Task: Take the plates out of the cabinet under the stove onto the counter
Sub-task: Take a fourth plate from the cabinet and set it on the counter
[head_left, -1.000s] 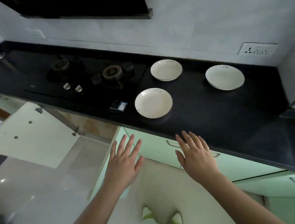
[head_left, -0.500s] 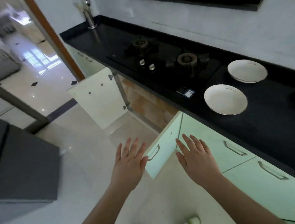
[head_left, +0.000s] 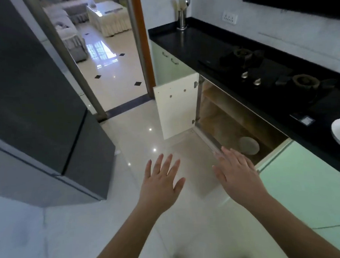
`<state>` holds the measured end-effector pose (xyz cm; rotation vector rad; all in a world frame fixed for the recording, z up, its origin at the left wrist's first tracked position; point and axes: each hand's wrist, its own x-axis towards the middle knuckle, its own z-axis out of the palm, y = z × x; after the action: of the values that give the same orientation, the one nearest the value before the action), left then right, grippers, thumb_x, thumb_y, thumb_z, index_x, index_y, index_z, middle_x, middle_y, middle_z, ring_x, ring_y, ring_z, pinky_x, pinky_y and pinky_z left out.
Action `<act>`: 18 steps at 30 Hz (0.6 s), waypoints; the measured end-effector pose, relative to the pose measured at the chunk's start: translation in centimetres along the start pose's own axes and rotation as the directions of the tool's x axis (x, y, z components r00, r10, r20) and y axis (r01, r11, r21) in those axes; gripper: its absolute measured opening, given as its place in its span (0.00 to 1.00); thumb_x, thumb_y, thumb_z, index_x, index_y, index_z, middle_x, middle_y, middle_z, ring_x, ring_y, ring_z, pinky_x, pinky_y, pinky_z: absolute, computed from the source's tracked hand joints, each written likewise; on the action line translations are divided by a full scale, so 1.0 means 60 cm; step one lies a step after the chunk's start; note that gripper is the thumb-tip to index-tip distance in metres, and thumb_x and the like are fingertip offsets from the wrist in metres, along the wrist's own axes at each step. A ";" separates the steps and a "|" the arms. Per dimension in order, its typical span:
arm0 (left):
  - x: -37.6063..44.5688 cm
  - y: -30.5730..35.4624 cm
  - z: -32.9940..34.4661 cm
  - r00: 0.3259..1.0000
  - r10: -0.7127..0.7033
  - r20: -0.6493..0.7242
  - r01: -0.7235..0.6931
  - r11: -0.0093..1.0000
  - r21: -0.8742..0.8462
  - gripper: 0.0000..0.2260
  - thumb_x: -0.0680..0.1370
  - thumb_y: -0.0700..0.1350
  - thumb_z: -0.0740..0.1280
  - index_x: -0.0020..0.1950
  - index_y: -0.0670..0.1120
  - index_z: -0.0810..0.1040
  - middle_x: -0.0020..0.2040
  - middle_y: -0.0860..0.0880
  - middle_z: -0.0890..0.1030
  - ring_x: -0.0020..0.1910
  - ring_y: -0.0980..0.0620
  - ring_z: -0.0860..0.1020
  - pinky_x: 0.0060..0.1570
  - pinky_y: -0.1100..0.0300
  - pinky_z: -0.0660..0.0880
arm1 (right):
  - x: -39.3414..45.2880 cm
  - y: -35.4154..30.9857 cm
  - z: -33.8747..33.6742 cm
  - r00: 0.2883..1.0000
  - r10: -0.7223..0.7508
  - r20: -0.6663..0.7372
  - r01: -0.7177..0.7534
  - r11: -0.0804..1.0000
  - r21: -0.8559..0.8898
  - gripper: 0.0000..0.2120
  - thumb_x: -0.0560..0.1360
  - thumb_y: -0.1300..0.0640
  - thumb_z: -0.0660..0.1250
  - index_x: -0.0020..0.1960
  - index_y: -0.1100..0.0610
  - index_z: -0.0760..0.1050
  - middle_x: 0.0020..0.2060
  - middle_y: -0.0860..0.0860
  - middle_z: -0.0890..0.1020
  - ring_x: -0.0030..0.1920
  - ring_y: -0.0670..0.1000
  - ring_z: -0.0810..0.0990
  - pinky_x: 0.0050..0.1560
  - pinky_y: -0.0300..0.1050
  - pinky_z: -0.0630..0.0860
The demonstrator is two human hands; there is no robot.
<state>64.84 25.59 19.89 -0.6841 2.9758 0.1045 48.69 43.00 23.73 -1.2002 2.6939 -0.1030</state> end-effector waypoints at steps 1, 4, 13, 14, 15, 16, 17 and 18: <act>-0.005 -0.018 0.002 1.000 -0.022 0.005 0.022 1.000 -0.012 0.33 0.76 0.68 0.29 0.79 0.58 0.42 0.81 0.53 0.43 0.75 0.50 0.32 0.72 0.46 0.30 | 0.006 -0.022 -0.001 1.000 -0.006 0.002 0.006 1.000 -0.002 0.29 0.80 0.38 0.39 0.78 0.46 0.55 0.78 0.49 0.58 0.78 0.53 0.53 0.76 0.52 0.49; -0.002 -0.064 -0.002 0.997 -0.070 0.013 0.071 0.997 -0.029 0.35 0.74 0.68 0.26 0.79 0.58 0.41 0.81 0.53 0.42 0.75 0.50 0.32 0.73 0.46 0.32 | 0.024 -0.062 0.002 1.000 -0.026 0.014 0.027 0.997 -0.074 0.31 0.78 0.38 0.36 0.79 0.46 0.52 0.79 0.50 0.56 0.78 0.53 0.52 0.77 0.53 0.49; 0.089 -0.113 -0.023 0.999 -0.032 0.004 0.032 0.999 -0.006 0.32 0.77 0.63 0.28 0.80 0.56 0.44 0.81 0.51 0.45 0.79 0.47 0.39 0.75 0.46 0.36 | 0.109 -0.063 0.032 0.997 -0.026 0.068 0.033 0.994 -0.109 0.30 0.80 0.38 0.37 0.79 0.46 0.52 0.79 0.50 0.56 0.78 0.54 0.52 0.77 0.52 0.49; 0.108 -0.117 -0.021 1.000 -0.021 0.011 0.021 1.000 0.002 0.31 0.78 0.61 0.29 0.80 0.56 0.45 0.81 0.51 0.46 0.79 0.47 0.39 0.75 0.46 0.37 | 0.122 -0.061 0.037 0.998 -0.020 0.067 0.026 0.996 -0.090 0.31 0.79 0.39 0.35 0.79 0.46 0.52 0.79 0.50 0.56 0.78 0.53 0.53 0.77 0.52 0.49; 0.129 -0.121 -0.020 1.000 -0.011 0.018 0.011 1.000 0.004 0.30 0.79 0.60 0.30 0.80 0.55 0.45 0.81 0.51 0.46 0.79 0.47 0.40 0.75 0.46 0.37 | 0.135 -0.057 0.042 0.998 -0.018 0.060 0.023 0.996 -0.081 0.32 0.78 0.39 0.31 0.79 0.47 0.51 0.79 0.50 0.56 0.78 0.53 0.53 0.77 0.52 0.50; 0.151 -0.125 -0.020 1.000 -0.004 0.028 0.004 1.000 0.008 0.29 0.79 0.60 0.31 0.80 0.55 0.46 0.81 0.51 0.46 0.79 0.47 0.40 0.75 0.46 0.38 | 0.149 -0.053 0.047 0.998 -0.016 0.053 0.020 0.996 -0.083 0.36 0.76 0.39 0.26 0.79 0.47 0.51 0.79 0.50 0.55 0.78 0.53 0.53 0.78 0.52 0.50; 0.175 -0.128 -0.019 0.999 0.003 0.036 -0.004 1.000 0.018 0.29 0.80 0.60 0.33 0.80 0.55 0.45 0.81 0.51 0.46 0.79 0.47 0.40 0.76 0.46 0.38 | 0.165 -0.048 0.050 0.999 -0.012 0.051 0.017 0.996 -0.090 0.40 0.73 0.39 0.21 0.79 0.47 0.50 0.79 0.50 0.55 0.78 0.53 0.53 0.78 0.52 0.50; 0.200 -0.130 -0.018 0.999 0.014 0.051 -0.016 0.999 0.029 0.28 0.80 0.61 0.34 0.80 0.55 0.45 0.81 0.51 0.45 0.79 0.47 0.40 0.76 0.45 0.39 | 0.182 -0.039 0.051 0.998 -0.008 0.060 0.014 0.996 -0.091 0.44 0.71 0.39 0.18 0.79 0.48 0.50 0.79 0.51 0.55 0.78 0.54 0.53 0.77 0.52 0.50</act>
<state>57.42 13.32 19.41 -0.6457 2.9285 0.0772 43.85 33.35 19.49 -1.2233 2.6664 0.0537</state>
